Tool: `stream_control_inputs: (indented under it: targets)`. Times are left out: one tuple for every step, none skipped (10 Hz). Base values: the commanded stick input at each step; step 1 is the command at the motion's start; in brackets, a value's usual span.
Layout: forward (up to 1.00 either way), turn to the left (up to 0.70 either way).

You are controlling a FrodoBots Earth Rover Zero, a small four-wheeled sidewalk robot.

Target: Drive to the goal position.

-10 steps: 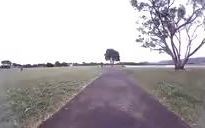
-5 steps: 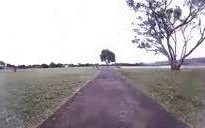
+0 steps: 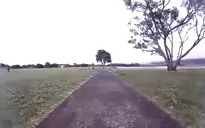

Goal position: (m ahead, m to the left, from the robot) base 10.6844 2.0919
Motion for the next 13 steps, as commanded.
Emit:
stream_control_inputs:
  targets:
    - [0.50, 0.00]
    - [0.50, 0.00]
    - [0.50, 0.00]
    - [0.50, 0.00]
    - [0.50, 0.00]
    - [0.50, 0.00]
    - [0.50, 0.00]
    - [0.50, 0.00]
    - [0.50, 0.00]
    - [0.50, 0.00]
    - [0.50, 0.00]
    - [0.50, 0.00]
    - [0.50, 0.00]
